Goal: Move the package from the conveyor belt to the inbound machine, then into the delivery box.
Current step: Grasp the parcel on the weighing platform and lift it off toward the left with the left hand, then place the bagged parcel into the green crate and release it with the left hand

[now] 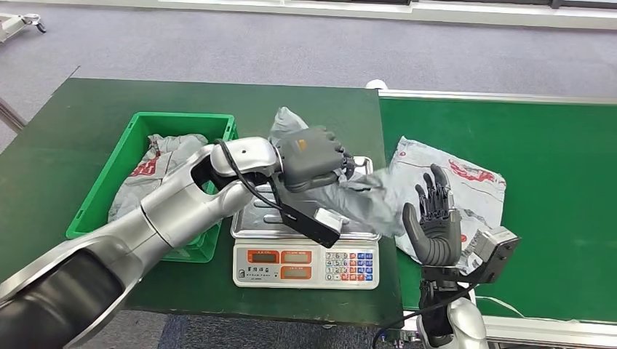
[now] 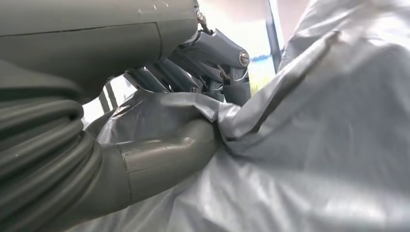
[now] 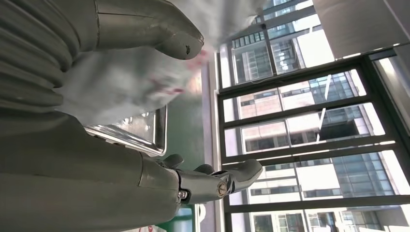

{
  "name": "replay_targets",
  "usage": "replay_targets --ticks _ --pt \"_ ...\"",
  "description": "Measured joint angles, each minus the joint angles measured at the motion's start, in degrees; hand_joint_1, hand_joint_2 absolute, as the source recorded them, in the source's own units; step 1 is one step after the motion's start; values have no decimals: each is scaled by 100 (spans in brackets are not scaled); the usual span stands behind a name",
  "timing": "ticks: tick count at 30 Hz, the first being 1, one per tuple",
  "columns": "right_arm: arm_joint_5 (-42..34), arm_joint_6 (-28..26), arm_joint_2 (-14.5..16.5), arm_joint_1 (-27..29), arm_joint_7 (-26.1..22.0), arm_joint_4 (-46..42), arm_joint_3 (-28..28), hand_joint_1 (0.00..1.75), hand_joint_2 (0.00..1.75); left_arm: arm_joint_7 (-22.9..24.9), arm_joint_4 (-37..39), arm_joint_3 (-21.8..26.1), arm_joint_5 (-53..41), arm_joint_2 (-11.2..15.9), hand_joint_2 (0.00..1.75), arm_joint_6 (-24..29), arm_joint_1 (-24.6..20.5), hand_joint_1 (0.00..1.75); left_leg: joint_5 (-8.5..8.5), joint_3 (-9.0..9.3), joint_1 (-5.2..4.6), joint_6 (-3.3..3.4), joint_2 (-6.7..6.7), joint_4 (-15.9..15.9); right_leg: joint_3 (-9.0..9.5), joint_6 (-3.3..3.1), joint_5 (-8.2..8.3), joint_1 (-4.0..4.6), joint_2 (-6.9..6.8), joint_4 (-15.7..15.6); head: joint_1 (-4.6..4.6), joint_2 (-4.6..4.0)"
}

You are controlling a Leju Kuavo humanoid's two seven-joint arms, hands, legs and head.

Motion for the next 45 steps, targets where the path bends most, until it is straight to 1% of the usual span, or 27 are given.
replay_targets --ticks 4,9,16,22,26,29,33,38,45 --pt "7 1 -2 4 -1 0 0 0 175 26 -359 62 -19 90 175 -13 -55 175 0 0 0 0 0 0 0 0 0 0 0 0 -1 0" --pt "8 1 -2 9 -1 0 0 0 175 30 -559 68 -33 155 175 -11 -56 175 0 0 -1 0 0 0 0 0 0 -1 0 0 -1 0" --pt "68 7 -2 102 -16 -61 0 0 175 32 -653 97 -138 216 175 51 -56 175 0 0 -1 0 1 0 0 0 0 -1 1 1 -1 0" --pt "78 20 -2 79 -8 -63 0 0 175 180 -578 110 -607 220 175 231 -65 175 0 0 0 0 1 0 0 0 0 -1 1 1 -1 0" --pt "101 26 -2 97 -1 -83 -5 0 175 301 -135 246 -978 253 175 627 -82 175 0 1 0 -1 3 0 -1 0 0 -1 2 1 -1 0" --pt "125 49 -2 111 -1 -94 -14 0 175 379 451 452 -1213 295 175 1011 -130 175 4 2 0 -6 5 0 -2 -2 1 0 5 3 0 0" --pt "154 79 -2 119 4 -97 -16 0 175 534 1251 793 -1406 324 175 1339 -221 175 8 1 1 -8 4 0 -5 -3 1 1 5 8 -1 0" --pt "195 84 4 123 22 -109 -20 0 175 608 1842 1163 -1487 323 175 1463 -299 175 9 1 1 -8 4 0 -7 -3 1 0 5 9 -1 0" --pt "244 85 15 133 34 -128 -30 0 175 655 2181 1384 -1562 289 175 1490 -339 175 8 0 0 -8 5 0 -8 -3 1 0 5 9 -1 0"
